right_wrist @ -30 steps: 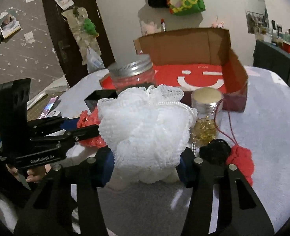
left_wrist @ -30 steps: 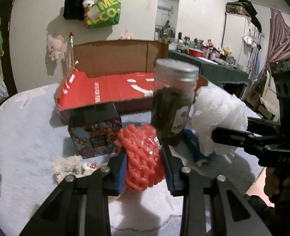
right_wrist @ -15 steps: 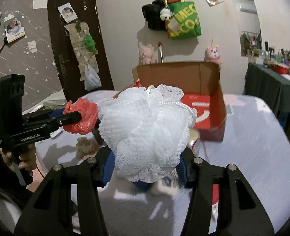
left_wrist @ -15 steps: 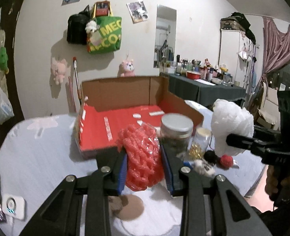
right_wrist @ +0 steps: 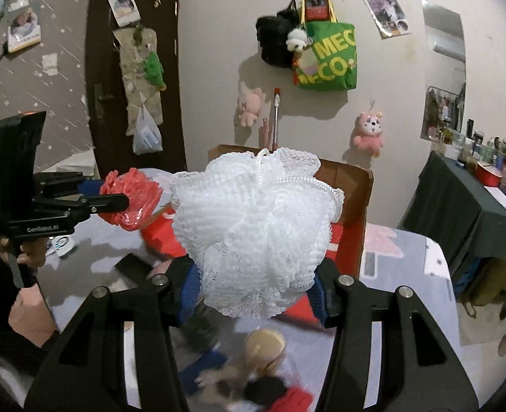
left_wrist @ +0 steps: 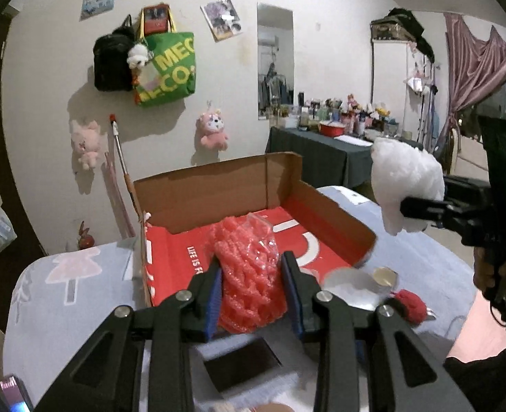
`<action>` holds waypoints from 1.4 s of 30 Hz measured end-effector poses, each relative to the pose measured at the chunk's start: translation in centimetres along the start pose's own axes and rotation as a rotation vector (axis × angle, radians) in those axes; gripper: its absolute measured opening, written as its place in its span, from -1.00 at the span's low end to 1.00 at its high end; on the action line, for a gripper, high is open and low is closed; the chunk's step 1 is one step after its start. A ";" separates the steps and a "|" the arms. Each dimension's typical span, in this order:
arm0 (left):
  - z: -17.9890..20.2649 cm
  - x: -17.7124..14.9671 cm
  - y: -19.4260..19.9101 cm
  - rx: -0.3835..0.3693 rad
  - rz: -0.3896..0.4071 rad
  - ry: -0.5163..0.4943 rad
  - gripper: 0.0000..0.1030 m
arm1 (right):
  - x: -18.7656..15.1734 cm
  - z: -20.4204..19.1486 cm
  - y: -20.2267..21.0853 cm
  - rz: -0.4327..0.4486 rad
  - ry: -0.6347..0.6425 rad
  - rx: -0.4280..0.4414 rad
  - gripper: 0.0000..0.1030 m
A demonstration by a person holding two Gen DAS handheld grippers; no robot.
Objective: Organize soft objects
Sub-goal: 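Carry both held items into the red box and open both tools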
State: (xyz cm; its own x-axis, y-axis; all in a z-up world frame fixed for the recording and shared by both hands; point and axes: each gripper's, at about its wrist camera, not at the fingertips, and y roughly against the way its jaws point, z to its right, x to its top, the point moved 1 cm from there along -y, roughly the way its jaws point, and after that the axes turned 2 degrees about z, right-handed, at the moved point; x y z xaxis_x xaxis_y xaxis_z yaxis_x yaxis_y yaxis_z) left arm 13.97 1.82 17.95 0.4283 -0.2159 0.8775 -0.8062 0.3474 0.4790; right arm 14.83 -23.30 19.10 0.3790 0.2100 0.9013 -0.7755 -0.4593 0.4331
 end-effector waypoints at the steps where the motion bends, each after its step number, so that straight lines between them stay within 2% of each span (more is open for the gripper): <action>1: -0.3 0.5 -0.8 0.000 -0.014 -0.004 -0.33 | 0.6 0.6 -1.1 -0.020 0.001 -0.001 -0.02; 6: -2.3 2.5 -5.7 -0.032 -0.089 0.017 -0.32 | 3.1 3.9 -7.8 -0.134 -0.033 -0.001 -0.02; 12: -3.2 3.9 -12.3 -0.051 -0.171 0.016 -0.31 | 4.0 7.1 -16.3 -0.281 -0.092 -0.007 -0.02; 18: -3.7 4.1 -19.0 -0.076 -0.266 0.036 -0.29 | 3.4 9.1 -24.4 -0.426 -0.154 -0.020 -0.02; 24: -4.7 3.3 -24.5 -0.022 -0.347 0.055 -0.27 | 1.9 11.0 -30.1 -0.565 -0.206 -0.057 -0.01; 30: -6.1 2.1 -27.6 -0.006 -0.413 0.138 -0.21 | 0.7 12.2 -32.8 -0.627 -0.224 -0.093 0.03; 42: -6.7 1.7 -27.7 0.014 -0.418 0.155 -0.02 | 0.1 12.2 -32.8 -0.624 -0.193 -0.103 0.21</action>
State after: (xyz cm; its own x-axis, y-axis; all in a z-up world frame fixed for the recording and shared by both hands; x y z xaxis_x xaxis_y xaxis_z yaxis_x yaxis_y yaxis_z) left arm 39.78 -2.10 6.34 0.7737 -0.1951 0.6028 -0.5561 0.2468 0.7937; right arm 46.44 -18.74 4.84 0.8491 0.2471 0.4669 -0.4220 -0.2142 0.8809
